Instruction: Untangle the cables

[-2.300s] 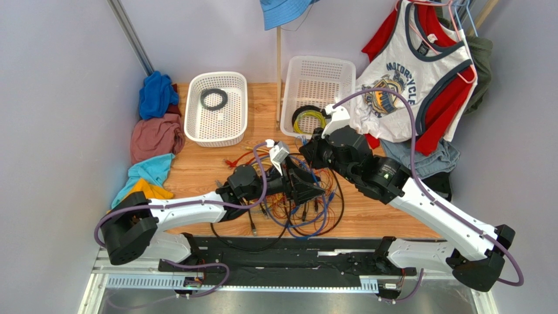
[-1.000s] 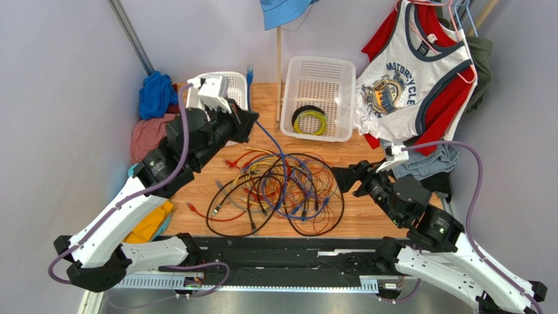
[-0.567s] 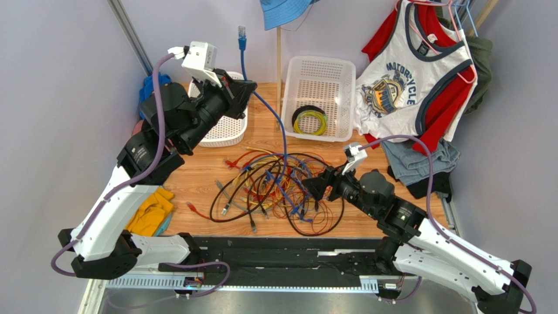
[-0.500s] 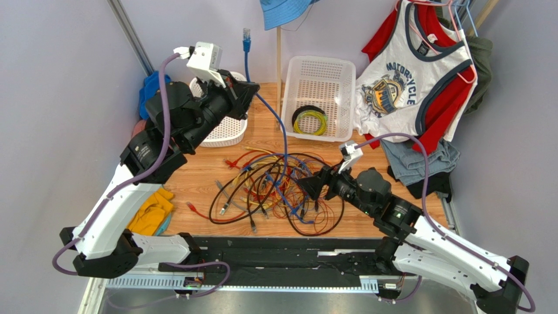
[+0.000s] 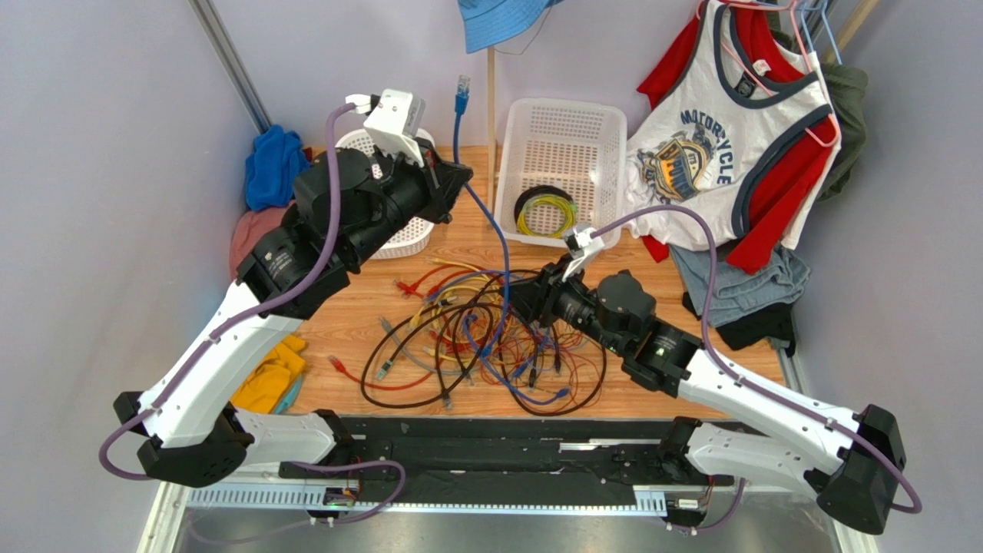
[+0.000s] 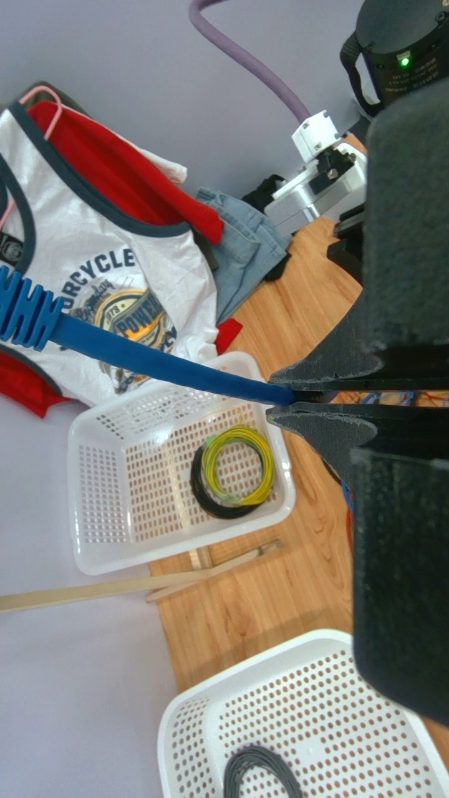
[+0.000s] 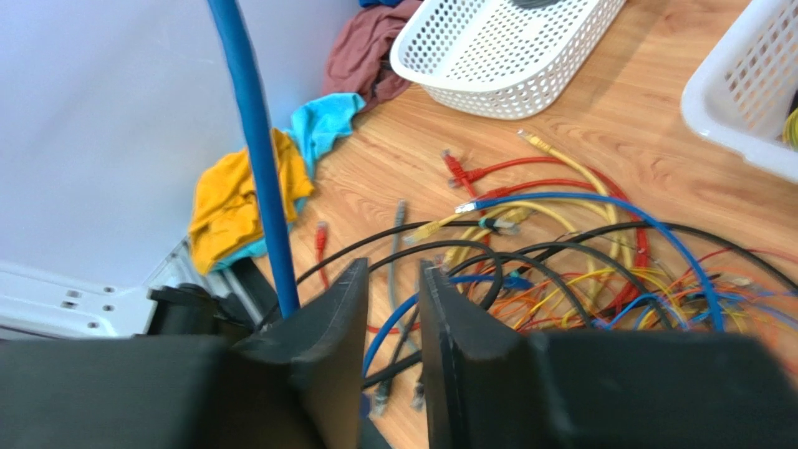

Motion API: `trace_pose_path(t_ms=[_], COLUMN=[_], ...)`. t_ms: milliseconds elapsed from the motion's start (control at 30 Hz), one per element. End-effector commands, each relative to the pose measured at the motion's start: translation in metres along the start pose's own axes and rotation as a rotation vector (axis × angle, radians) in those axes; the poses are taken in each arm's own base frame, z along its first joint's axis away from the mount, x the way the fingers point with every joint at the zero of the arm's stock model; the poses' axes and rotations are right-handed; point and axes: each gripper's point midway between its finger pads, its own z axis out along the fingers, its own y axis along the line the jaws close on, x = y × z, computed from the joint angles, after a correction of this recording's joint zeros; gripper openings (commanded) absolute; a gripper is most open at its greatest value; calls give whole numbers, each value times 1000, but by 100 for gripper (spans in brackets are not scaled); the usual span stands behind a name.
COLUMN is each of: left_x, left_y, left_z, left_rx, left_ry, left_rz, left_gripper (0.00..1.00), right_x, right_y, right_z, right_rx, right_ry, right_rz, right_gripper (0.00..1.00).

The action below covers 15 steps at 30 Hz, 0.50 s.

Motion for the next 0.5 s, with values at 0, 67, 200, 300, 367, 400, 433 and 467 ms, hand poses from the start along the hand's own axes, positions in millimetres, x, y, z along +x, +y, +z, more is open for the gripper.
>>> trace_pose_path(t_ms=[0,67,200,300,367,400,433,467], left_x=[-7,-8,-10,-12,-16,-19,-22,-25], left_y=[0,4,13,17,21,22,24,24], left_z=[-6,-8,-12,-12,-11,-10,-10,-10], left_rx=[16,2,-38,-60,-87,-93,-104,-105], left_ry=[-35,-45,-62,-70,-80,-88,-94,-98], left_rz=[20,27,41,54,67,73,77,85], left_gripper=[0,0,0,0,0,0,0,0], right_x=[-43,-48,-59,-35,-13,-4,-7,3], right_y=[15,15,-11,-27,-28,-27,-19,-13], right_z=[12,9,-12,-24,-37,-41,-49,-52], right_rx=[-3,7,160,207,155,130,80,27], right_ry=[-92,-94,-139,-68,-33,-24,-56,-34], right_rz=[-33,-44,-31,-48,-40,-23,-7,7], right_gripper=[13,11,51,61,64,65,65,65])
